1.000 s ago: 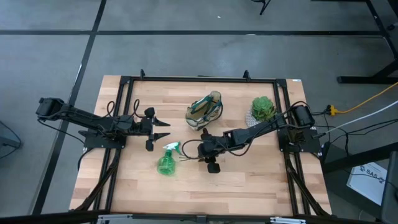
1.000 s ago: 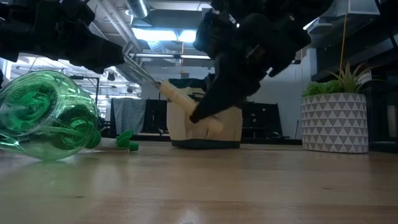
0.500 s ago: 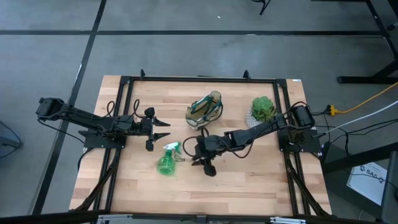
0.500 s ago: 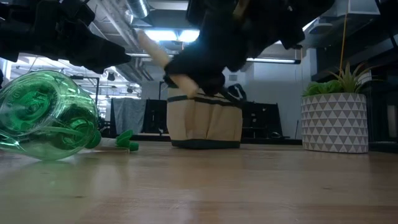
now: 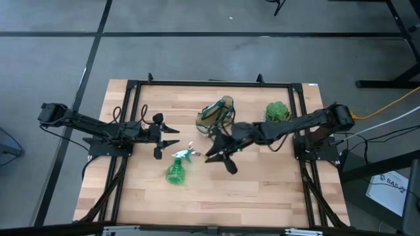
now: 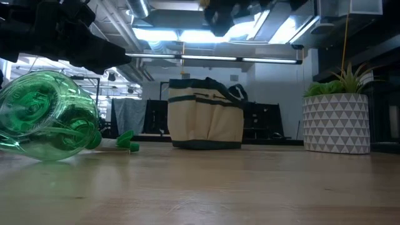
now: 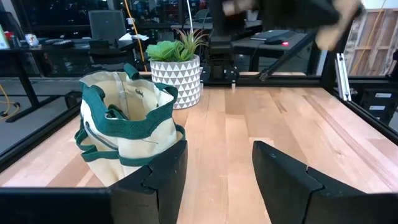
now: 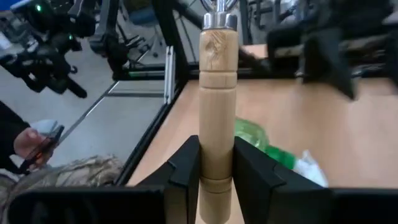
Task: Pick & Place Garden tools in Gardening bag
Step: Put the hand rake into the gardening bag
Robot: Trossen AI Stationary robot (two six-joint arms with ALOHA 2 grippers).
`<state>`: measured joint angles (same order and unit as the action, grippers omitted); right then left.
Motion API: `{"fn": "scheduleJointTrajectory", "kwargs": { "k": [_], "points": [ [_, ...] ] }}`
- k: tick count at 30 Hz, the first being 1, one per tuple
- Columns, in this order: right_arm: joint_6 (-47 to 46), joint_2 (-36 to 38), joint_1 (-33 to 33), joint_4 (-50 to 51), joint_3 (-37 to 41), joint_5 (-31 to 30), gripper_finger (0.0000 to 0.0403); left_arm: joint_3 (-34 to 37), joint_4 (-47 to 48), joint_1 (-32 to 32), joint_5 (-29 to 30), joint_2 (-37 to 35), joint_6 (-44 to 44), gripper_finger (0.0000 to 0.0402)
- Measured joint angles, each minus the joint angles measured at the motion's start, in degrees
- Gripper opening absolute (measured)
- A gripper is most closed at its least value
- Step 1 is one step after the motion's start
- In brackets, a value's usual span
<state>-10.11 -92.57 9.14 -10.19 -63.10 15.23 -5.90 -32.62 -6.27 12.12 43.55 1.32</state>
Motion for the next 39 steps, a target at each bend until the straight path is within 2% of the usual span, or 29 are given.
{"fn": "scheduleJointTrajectory", "kwargs": {
  "k": [6,12,19,34,36,39],
  "points": [
    [-0.1,5.2,-1.8,-1.2,0.0,-0.2,0.0083,0.0,-0.1,0.0,0.0,0.0,0.0,0.0176],
    [0.1,7.3,-2.0,-0.8,0.0,-0.2,0.0083,0.0,-0.1,0.0,0.0,0.0,0.0,0.0177],
    [2.3,8.5,-3.5,0.0,0.0,-0.2,0.0083,0.0,-0.1,0.0,0.0,0.0,0.0,0.0178],
    [4.3,8.7,-12.4,0.7,0.0,-0.5,0.0083,0.0,-0.1,0.0,0.0,0.0,0.0,0.0176],
    [5.8,8.7,-12.8,1.7,0.0,-3.6,0.0083,0.0,-0.1,0.0,0.0,0.0,0.0,0.0176],
    [9.9,8.7,-13.1,4.0,0.0,-12.4,0.0083,0.0,-0.1,0.0,0.0,0.0,0.0,0.0178]
  ]
}}
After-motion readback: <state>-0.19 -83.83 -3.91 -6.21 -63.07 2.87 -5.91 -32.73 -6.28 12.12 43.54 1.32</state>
